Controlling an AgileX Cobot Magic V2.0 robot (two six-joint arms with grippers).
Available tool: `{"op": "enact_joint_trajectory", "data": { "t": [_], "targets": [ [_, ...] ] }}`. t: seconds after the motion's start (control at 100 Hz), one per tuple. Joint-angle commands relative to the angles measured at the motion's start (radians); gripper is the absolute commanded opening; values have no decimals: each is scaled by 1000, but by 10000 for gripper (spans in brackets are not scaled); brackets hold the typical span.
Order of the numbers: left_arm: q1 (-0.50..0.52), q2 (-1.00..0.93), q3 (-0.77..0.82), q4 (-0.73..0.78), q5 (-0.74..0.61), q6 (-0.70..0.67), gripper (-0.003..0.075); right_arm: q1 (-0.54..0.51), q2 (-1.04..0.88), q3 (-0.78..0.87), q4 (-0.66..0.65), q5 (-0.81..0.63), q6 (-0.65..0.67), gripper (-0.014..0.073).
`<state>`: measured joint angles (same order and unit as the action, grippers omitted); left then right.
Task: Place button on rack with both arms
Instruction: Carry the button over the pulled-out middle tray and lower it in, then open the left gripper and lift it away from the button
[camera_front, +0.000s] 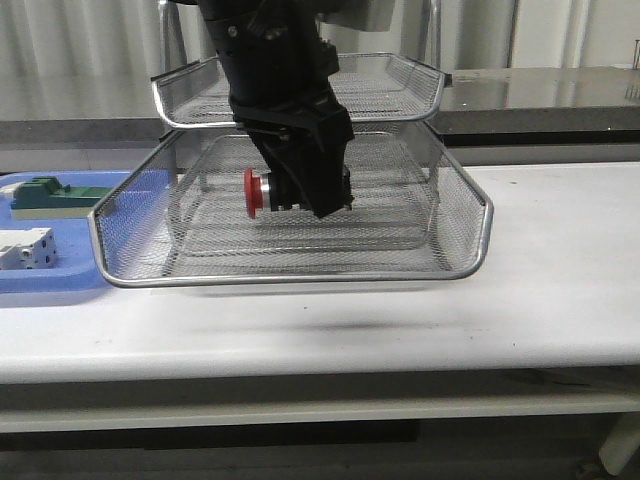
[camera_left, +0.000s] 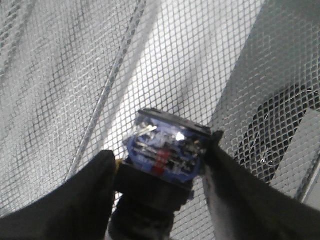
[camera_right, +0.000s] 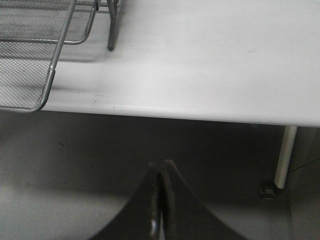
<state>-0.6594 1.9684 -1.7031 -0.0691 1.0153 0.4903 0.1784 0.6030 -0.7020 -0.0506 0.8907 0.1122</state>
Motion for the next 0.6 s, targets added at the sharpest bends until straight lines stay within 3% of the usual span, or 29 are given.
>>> {"op": "enact_joint_trajectory", "data": {
  "t": [0.0, 0.13, 0.36, 0.59],
  "targets": [
    [-8, -42, -24, -11, -28, -1, 487, 1, 0, -26, -13, -60, -2, -68],
    [-8, -33, -24, -11, -37, -1, 586, 1, 0, -26, -13, -60, -2, -68],
    [-8, -37, -44, -11, -22, -4, 586, 1, 0, -26, -13, -60, -2, -68],
    [-8, -53, -168, -63, 129, -24, 580, 1, 0, -26, -13, -60, -2, -68]
  ]
}}
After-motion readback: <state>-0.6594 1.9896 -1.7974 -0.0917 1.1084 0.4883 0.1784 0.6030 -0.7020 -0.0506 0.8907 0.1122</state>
